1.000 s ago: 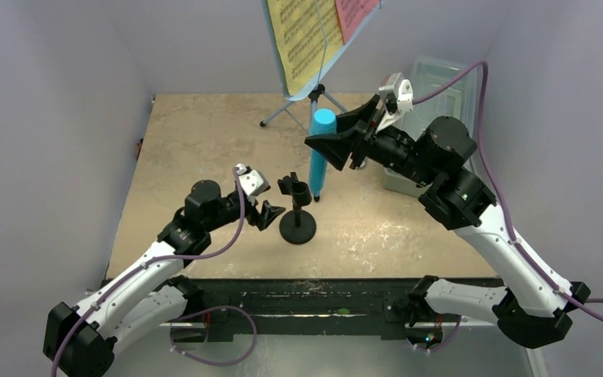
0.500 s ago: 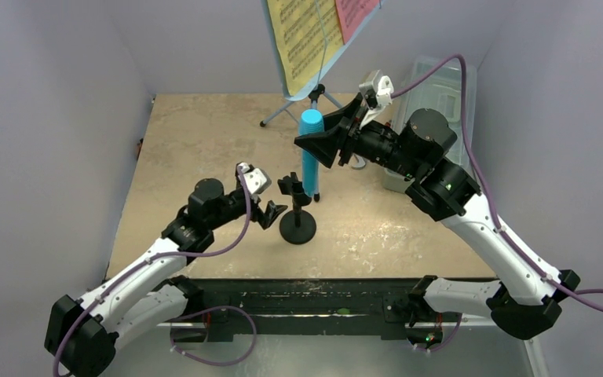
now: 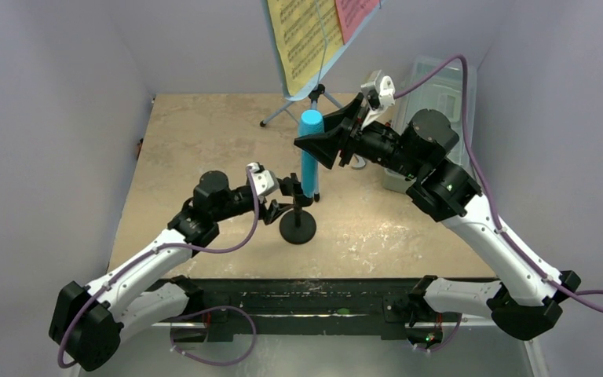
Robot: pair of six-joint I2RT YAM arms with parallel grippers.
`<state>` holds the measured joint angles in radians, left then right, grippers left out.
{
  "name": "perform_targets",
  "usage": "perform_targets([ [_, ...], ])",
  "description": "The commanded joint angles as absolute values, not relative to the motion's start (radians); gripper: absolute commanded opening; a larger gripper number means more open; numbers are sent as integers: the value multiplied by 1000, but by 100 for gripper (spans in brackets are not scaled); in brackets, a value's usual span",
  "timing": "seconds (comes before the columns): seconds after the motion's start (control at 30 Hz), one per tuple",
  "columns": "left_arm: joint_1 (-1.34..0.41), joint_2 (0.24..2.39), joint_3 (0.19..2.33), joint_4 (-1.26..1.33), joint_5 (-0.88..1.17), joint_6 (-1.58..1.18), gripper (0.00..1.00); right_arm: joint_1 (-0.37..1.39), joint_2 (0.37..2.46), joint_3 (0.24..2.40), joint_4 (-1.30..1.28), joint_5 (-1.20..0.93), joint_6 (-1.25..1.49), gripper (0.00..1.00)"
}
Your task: Set up the instrument practice props
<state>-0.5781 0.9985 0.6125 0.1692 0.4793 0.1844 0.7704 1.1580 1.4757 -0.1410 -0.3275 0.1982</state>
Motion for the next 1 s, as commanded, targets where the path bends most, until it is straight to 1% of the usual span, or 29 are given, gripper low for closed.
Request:
perform_targets([
  [0.0, -582, 911, 595, 199, 545, 165, 66, 774, 1154, 1472, -66, -376, 222, 0],
  [0.1, -588, 872, 575, 214, 556, 113, 59, 775, 1169, 1473, -57, -393, 233, 0],
  [0.13, -591, 865, 570, 222, 565, 96, 58, 775, 1173, 1473, -54, -397, 236, 0],
  [0.33, -633, 832, 552, 211, 575, 26, 57, 793, 1203, 1493, -77, -374, 219, 0],
  [0.43, -640, 805, 542, 175, 540, 16, 57, 798, 1217, 1515, -110, -340, 186, 0],
  [0.5, -641, 791, 549, 143, 499, 16, 60, 799, 1229, 1530, -131, -332, 168, 0],
  [0.57, -641, 781, 564, 107, 467, 22, 66, 799, 1238, 1537, -141, -325, 151, 0],
  [0.67, -640, 773, 593, 55, 418, 24, 77, 799, 1254, 1551, -158, -319, 136, 0],
  [0.73, -640, 767, 609, 50, 351, 11, 83, 799, 1264, 1560, -162, -319, 133, 0],
  [0.8, -639, 754, 615, 63, 270, 24, 93, 799, 1271, 1573, -161, -321, 134, 0],
  [0.87, -635, 746, 612, 97, 227, 73, 95, 801, 1278, 1591, -160, -331, 137, 0],
  [0.97, -621, 773, 617, 171, 262, 166, 96, 805, 1302, 1636, -170, -341, 146, 0],
])
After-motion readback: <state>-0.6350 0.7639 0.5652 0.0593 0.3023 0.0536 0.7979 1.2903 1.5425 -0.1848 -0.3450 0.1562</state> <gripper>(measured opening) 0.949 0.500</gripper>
